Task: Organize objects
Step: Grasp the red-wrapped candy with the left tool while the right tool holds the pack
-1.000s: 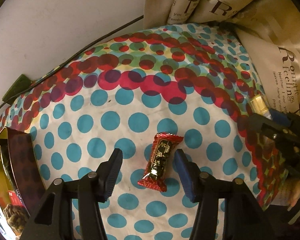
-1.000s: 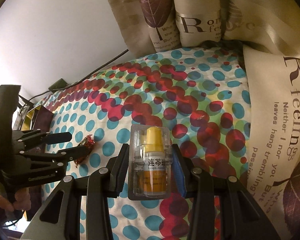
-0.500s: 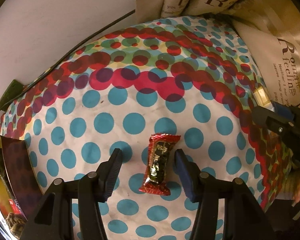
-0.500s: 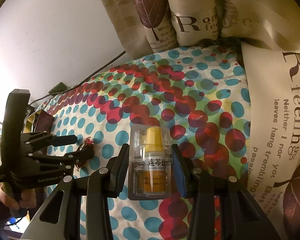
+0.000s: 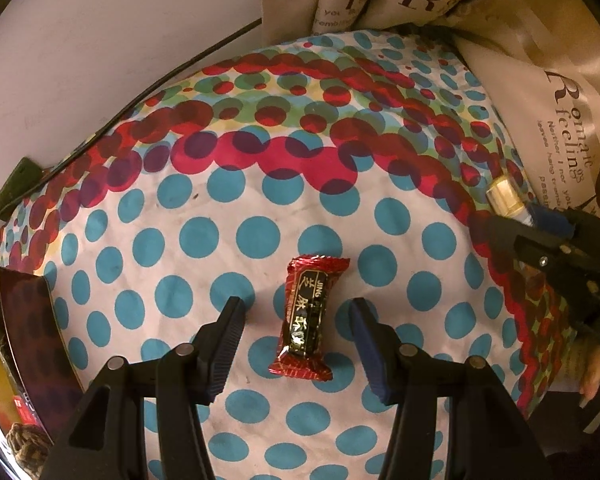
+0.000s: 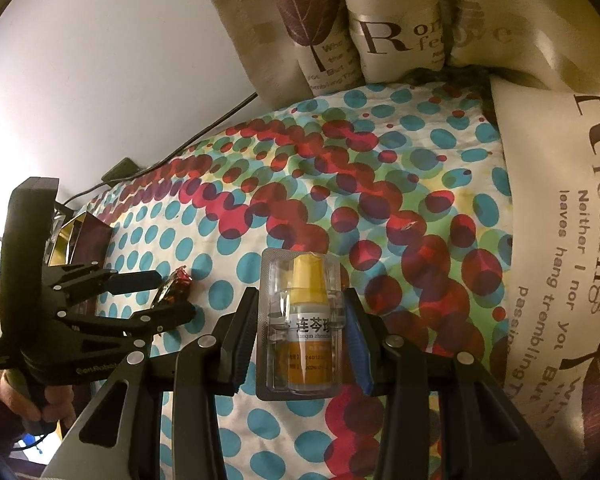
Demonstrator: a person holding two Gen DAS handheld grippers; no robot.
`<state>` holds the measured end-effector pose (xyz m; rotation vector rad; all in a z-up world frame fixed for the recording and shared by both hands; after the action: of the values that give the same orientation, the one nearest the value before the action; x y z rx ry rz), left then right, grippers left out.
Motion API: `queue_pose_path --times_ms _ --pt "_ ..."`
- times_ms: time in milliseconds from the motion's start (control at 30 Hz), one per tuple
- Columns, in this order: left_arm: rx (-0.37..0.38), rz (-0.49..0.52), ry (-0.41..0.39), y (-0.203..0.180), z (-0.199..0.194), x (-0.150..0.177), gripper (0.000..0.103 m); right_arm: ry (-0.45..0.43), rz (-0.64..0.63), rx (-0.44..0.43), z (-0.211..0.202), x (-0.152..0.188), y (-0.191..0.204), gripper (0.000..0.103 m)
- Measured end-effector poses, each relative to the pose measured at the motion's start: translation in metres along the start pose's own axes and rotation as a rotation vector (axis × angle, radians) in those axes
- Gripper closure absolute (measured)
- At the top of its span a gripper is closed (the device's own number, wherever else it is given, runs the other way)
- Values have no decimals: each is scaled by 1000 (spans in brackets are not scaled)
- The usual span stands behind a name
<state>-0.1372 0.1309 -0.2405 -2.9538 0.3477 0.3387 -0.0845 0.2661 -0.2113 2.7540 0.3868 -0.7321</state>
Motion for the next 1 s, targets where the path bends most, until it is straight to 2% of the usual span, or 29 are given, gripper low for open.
queue_pose_path --times_ms 200,433,533,733,900,1000 --pt "-5 29 -69 0 -16 6 48 25 -34 12 6 4 3 64" --pt "120 -25 -45 4 -33 17 48 51 -25 -8 14 9 3 62" --pt "147 -29 -44 9 -39 17 48 67 -29 -2 18 12 4 62" --pt "108 -11 -29 14 -30 13 48 72 -59 15 18 13 7 61" --pt "76 3 -23 14 -23 10 48 70 -63 14 16 17 9 53" --pt "78 -20 0 15 -16 8 48 72 -75 21 16 17 11 52"
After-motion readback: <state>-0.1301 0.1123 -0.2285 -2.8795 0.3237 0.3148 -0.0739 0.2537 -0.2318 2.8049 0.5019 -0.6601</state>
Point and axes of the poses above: each gripper's, at about its wrist camera, not at the fingertips, and z roughly the way its jaws point, y to its left, x to its underside, the point moved 7 cm from there along z, roughly the way its jaws point, and after that the axes turned 14 degrees about -z, right-handed, at the moved point
